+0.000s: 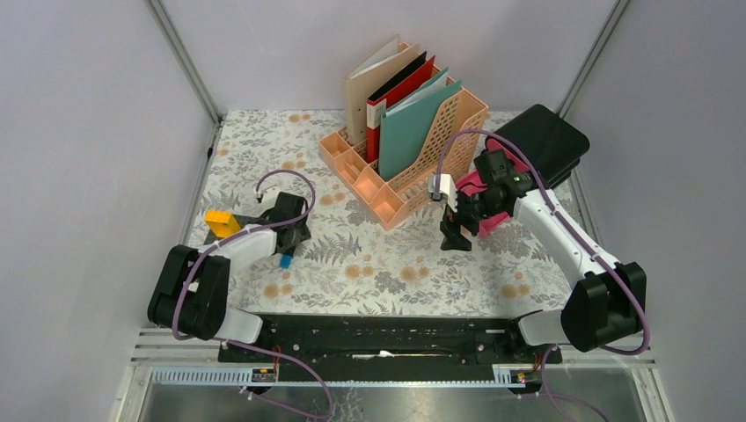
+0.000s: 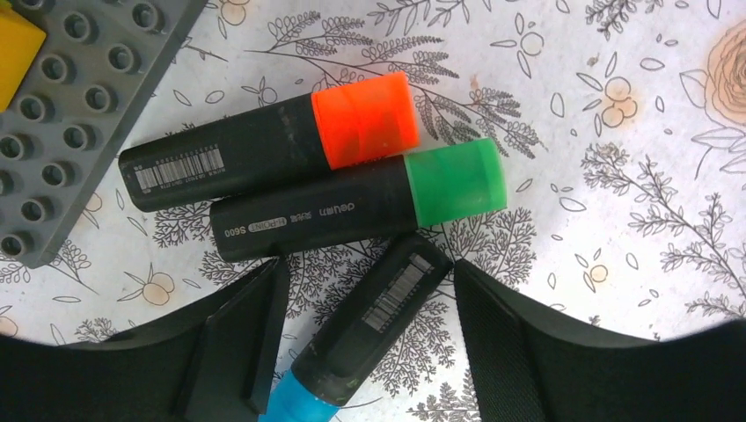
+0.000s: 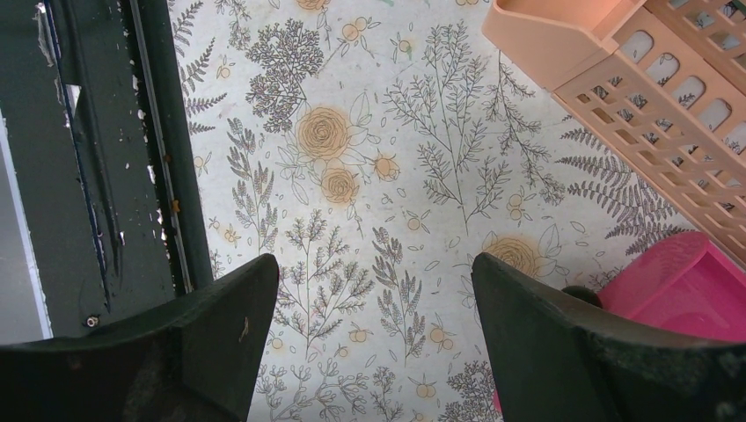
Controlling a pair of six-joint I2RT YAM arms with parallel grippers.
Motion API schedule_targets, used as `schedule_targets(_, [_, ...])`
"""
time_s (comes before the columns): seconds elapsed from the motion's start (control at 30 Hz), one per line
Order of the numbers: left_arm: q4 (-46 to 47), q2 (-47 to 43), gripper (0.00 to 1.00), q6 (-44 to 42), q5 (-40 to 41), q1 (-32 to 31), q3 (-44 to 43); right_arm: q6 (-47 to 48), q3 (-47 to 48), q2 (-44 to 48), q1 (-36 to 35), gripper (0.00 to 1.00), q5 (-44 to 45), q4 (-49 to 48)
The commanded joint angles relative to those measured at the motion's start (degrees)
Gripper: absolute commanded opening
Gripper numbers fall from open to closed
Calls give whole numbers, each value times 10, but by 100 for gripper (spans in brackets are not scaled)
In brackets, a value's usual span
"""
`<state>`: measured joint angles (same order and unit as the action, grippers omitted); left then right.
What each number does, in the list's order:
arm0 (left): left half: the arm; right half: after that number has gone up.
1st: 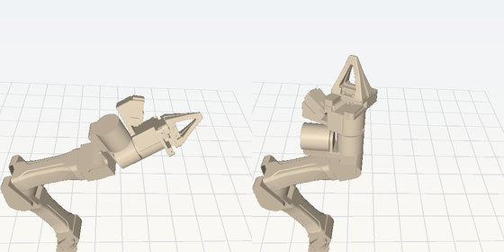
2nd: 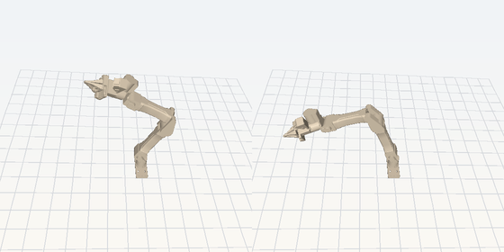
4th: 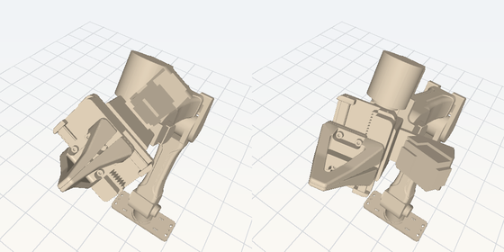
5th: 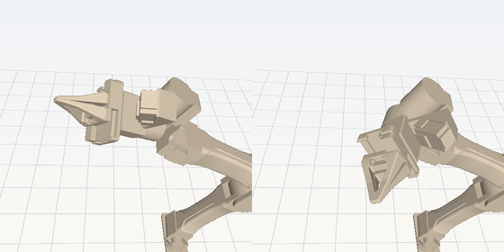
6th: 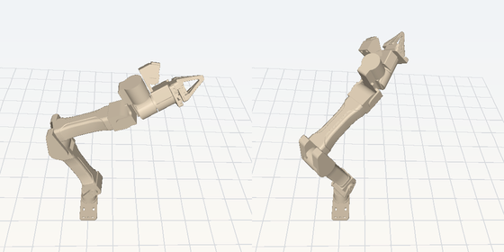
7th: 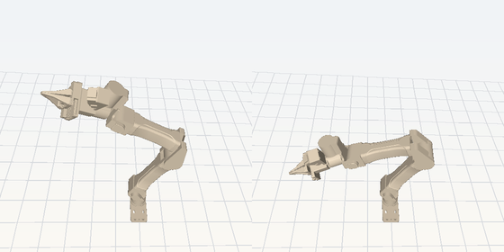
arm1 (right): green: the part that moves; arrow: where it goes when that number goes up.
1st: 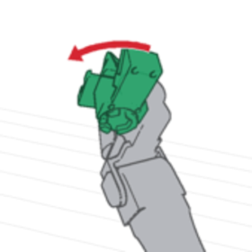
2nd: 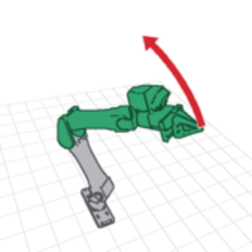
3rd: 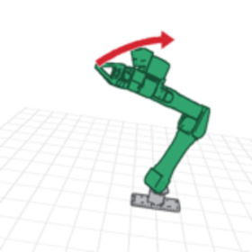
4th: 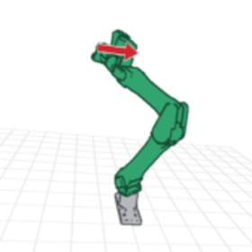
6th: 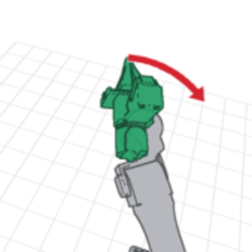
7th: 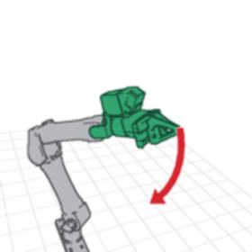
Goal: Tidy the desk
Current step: Pick up the stationery from the center of the board.
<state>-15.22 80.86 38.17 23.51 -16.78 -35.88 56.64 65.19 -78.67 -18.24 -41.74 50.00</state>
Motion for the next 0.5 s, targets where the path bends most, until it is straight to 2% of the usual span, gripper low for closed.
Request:
schedule_targets(0.0, [16,22,66,16,-44,6,-2,2,-2,12,3,87,-26,-2])
schedule_targets(0.1, [20,21,53,20,-63,6,5,2,-2,13,3,87,-27,-2])
schedule_targets(0.2, [23,14,48,23,-87,6,14,2,-2,14,3,87,-28,-3])
schedule_targets(0.37, [28,-5,50,28,-132,6,32,3,-2,13,3,87,-32,-2])
schedule_targets(0.47, [25,-16,59,32,-151,7,41,3,-3,13,3,87,-34,-1])
